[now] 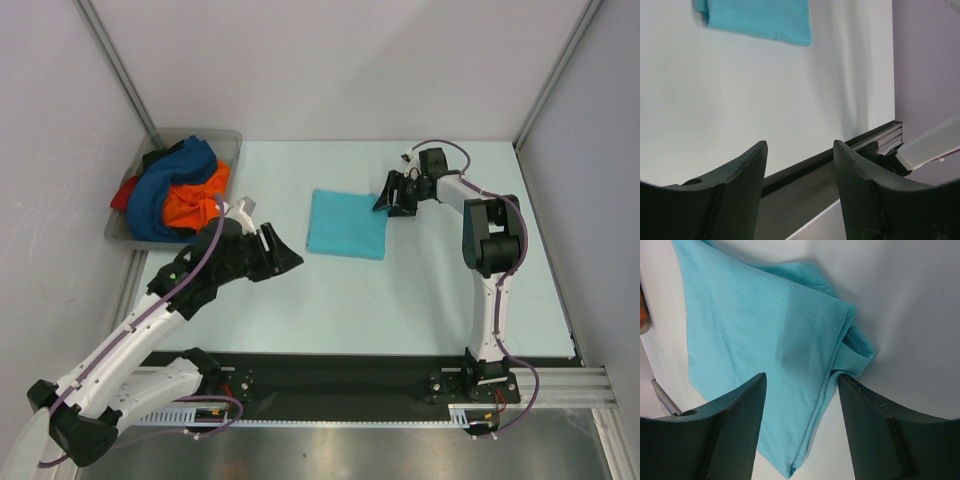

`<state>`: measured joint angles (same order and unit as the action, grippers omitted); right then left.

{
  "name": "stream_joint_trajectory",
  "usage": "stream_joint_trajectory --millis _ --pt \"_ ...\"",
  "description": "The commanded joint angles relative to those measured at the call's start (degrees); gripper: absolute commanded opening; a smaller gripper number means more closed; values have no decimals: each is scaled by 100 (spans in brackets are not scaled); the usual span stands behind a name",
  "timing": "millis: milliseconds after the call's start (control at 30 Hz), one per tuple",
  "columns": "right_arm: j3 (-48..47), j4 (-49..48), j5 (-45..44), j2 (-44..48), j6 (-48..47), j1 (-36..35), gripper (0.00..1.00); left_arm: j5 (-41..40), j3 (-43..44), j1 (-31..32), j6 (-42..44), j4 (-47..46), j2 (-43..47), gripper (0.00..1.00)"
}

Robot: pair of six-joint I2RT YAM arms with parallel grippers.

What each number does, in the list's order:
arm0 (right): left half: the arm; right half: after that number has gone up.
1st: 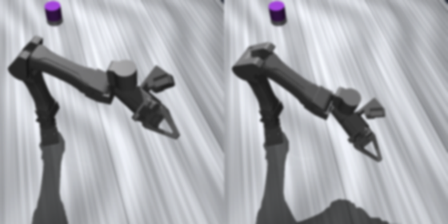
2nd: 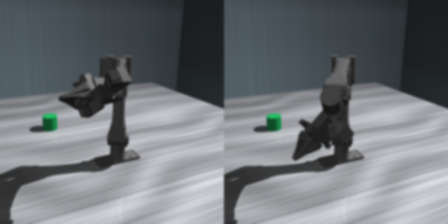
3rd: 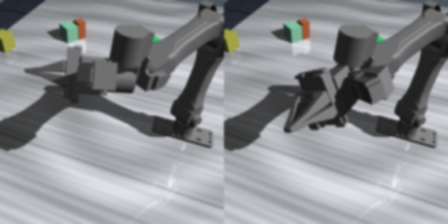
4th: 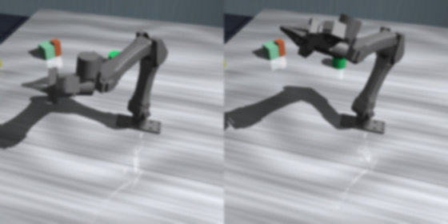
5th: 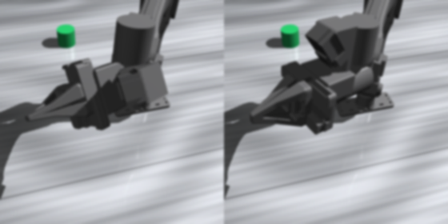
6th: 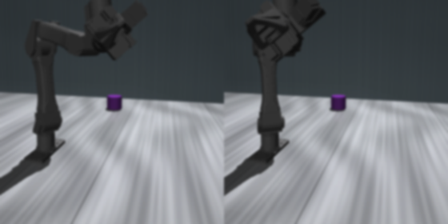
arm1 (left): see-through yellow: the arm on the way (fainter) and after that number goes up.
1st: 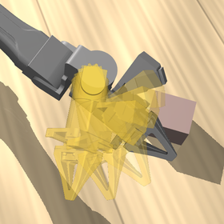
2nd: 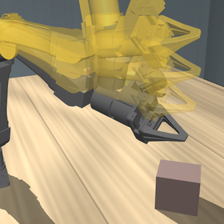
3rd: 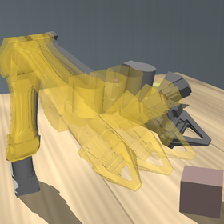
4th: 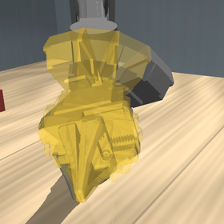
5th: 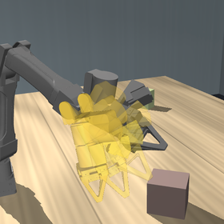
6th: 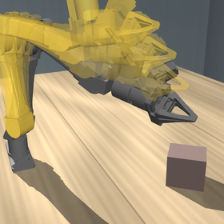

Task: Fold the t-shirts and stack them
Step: Neatly place the folded tshirt to the corner

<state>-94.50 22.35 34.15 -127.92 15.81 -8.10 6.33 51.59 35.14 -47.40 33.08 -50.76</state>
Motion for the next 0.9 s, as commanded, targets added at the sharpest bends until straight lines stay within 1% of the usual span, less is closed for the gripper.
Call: stream_joint_trajectory --millis 0,100,200,300,433,533,600,633,700,733,767,800,867 --pt "255 -125 -400 205 -113 -25 66 184 255 -191 389 120 23 62" --pt "336 -65 -523 285 -184 -16 68 588 369 -367 670 181 -117 62" --pt "318 59 -532 267 -9 45 70 957 606 -595 1047 408 -399 62" --pt "318 15 -567 154 10 -43 70 1300 825 -806 1373 506 -654 61" --pt "108 59 -497 -171 18 -157 68 1292 949 -947 1698 585 -803 62" --pt "89 -195 -304 -312 167 -192 64 1239 967 -947 1909 673 -786 62" --pt "142 -388 -120 -330 299 -201 59 1152 958 -938 2032 743 -638 64" --pt "160 -589 -58 -330 343 -201 56 951 975 -921 2137 787 -611 68" --pt "177 -914 170 -374 518 -166 44 862 975 -903 2191 840 -584 70" --pt "160 -1012 284 -479 598 -131 30 896 958 -903 2208 823 -566 70" --pt "125 -1048 529 -532 668 -105 23 931 932 -886 2235 779 -549 70" --pt "12 -1022 609 -576 730 -43 18 949 931 -868 2261 770 -479 70" --pt "-103 -621 515 -533 591 10 13 915 940 -859 2392 805 -373 71"
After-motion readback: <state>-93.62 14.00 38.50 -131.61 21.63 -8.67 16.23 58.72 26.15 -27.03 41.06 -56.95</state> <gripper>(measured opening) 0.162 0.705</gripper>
